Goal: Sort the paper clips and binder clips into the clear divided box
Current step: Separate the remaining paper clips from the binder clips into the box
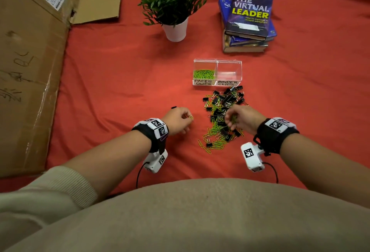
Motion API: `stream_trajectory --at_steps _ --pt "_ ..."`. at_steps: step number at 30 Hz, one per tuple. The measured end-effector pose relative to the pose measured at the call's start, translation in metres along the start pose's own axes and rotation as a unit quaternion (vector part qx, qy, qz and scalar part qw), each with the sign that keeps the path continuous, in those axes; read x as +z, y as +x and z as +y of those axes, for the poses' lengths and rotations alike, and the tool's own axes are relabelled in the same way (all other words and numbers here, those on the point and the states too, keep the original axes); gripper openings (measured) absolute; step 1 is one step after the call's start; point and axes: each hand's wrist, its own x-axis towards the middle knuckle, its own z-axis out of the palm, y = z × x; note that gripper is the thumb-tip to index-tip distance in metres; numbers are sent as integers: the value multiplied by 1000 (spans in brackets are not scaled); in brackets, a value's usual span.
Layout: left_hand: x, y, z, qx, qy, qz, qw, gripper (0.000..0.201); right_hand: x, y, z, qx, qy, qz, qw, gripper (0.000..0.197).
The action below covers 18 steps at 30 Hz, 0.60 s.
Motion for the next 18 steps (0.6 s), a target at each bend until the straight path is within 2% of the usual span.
stream_trajectory --at_steps 2,3,5,8,11,13,16,18 --pt "6 0 5 -6 12 -5 1000 21 4 -5 6 -4 -121 9 993 22" --pt "9 0 7 -3 19 -12 1000 22 7 -7 10 -11 -200 8 980 22" --pt "15 -1 12 8 32 -36 999 24 12 -10 19 -53 -360 2 932 20" --pt "29 -5 18 27 99 -67 992 12 19 -15 34 -114 -533 -2 838 11" --pt "43 -9 22 69 193 -72 976 7 22 -16 46 -155 -630 -2 761 28" --pt "50 -11 20 114 263 -83 954 14 23 -15 52 -180 -671 5 719 39" --pt "57 -10 14 187 361 -101 908 35 22 -15 58 -195 -699 0 688 41" --pt "60 -9 14 202 399 -95 889 34 21 -14 59 -208 -702 -5 681 38"
